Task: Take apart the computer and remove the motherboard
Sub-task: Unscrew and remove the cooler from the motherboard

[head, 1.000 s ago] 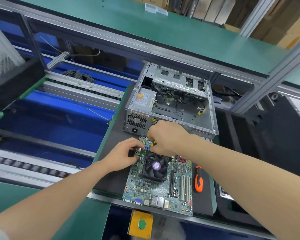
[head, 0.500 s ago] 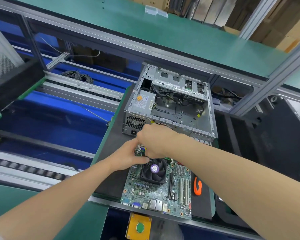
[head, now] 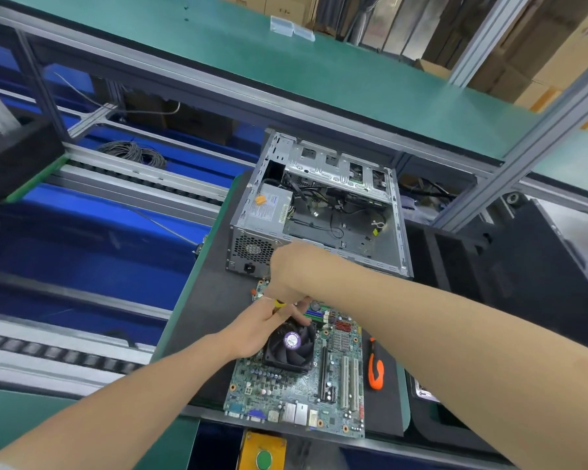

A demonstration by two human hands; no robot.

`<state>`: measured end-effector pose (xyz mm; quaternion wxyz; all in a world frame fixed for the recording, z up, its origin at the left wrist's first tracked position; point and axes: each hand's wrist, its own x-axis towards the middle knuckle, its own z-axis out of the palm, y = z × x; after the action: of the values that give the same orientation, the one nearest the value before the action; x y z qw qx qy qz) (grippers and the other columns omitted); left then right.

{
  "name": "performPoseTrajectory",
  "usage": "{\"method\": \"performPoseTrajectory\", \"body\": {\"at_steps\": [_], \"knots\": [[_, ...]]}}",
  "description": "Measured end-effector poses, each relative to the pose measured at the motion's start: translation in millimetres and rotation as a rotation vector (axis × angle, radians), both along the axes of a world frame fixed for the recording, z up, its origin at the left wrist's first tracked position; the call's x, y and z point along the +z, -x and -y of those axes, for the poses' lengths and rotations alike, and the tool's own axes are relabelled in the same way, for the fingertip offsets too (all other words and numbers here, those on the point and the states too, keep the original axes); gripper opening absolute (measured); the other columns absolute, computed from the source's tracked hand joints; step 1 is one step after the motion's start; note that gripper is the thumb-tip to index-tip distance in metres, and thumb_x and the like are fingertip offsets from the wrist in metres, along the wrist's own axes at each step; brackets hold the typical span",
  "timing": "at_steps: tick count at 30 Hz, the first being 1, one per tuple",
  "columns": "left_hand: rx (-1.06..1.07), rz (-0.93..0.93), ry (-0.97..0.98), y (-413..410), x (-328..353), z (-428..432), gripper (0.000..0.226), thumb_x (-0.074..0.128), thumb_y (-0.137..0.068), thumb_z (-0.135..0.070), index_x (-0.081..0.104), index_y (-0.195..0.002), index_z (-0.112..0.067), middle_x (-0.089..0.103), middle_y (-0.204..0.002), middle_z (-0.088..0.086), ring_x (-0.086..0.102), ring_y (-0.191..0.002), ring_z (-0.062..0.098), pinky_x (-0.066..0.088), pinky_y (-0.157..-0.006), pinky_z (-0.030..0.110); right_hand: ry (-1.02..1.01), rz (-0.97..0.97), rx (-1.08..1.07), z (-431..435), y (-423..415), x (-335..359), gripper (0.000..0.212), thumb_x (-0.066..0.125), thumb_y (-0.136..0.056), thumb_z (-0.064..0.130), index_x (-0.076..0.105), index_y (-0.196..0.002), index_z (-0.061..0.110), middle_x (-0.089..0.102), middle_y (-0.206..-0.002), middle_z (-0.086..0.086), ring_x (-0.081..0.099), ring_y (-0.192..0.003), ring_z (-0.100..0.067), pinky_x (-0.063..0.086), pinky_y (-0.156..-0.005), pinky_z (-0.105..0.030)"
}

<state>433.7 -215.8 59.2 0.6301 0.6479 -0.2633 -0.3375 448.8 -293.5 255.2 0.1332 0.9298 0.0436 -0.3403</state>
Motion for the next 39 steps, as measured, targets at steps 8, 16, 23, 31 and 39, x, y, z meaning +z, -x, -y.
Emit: {"method": "performPoseTrajectory", "body": {"at_steps": [8,16,23,31,39], "knots": [[0.059,0.137,-0.083,-2.4,3.1,-0.2,0.024,0.05,-0.107,-0.042,0.072,-0.099,-0.037,0.076,-0.108,-0.015,0.063,-0.114,0.001,0.043,-0.103,0.027,0.127,-0.279,0.101,-4.1,-16.4,-5.5,0.043,0.037,-0.111,0.027,0.067,-0.084,0.012,0.059,-0.045,0.005,0.048,-0.057,-0.012,0.037,-0.051,-0.024],[0.283,0.116,-0.155,8.2,-3.1,5.6,0.021,0.066,-0.099,-0.038,0.081,-0.085,-0.036,0.078,-0.092,-0.019,0.069,-0.092,-0.001,0.055,-0.09,0.034,-0.005,0.025,0.067,-4.0,-12.6,-28.9,0.028,0.057,-0.082,0.011,0.05,-0.055,0.015,0.044,-0.055,0.001,0.038,-0.05,-0.018,0.035,-0.044,-0.023],[0.268,0.179,-0.2,5.7,-2.4,6.5,0.034,0.065,-0.099,-0.04,0.065,-0.07,-0.022,0.065,-0.074,-0.014,0.053,-0.067,0.006,0.04,-0.062,0.031,-0.037,0.126,0.547,19.8,5.2,-24.3,0.027,0.066,-0.089,0.022,0.051,-0.07,0.011,0.042,-0.062,-0.003,0.047,-0.052,-0.021,0.037,-0.045,-0.027],[0.315,0.243,-0.123,13.9,10.5,7.1,0.035,0.044,-0.097,-0.041,0.061,-0.09,-0.012,0.061,-0.074,0.005,0.04,-0.064,0.004,0.035,-0.06,0.026,0.101,0.101,1.023,22.4,12.1,-10.4,0.01,0.063,-0.087,0.013,0.068,-0.094,0.017,0.054,-0.074,0.002,0.06,-0.071,-0.025,0.049,-0.059,-0.03],[0.433,0.22,-0.293,5.2,11.6,22.8,0.022,0.056,-0.087,0.006,0.053,-0.066,0.008,0.045,-0.053,0.007,0.027,-0.055,-0.003,0.024,-0.046,0.016,0.023,0.13,0.768,31.3,24.3,-11.4,0.014,0.057,-0.088,0.021,0.068,-0.088,0.012,0.04,-0.058,0.001,0.04,-0.05,-0.015,0.035,-0.05,-0.026]]}}
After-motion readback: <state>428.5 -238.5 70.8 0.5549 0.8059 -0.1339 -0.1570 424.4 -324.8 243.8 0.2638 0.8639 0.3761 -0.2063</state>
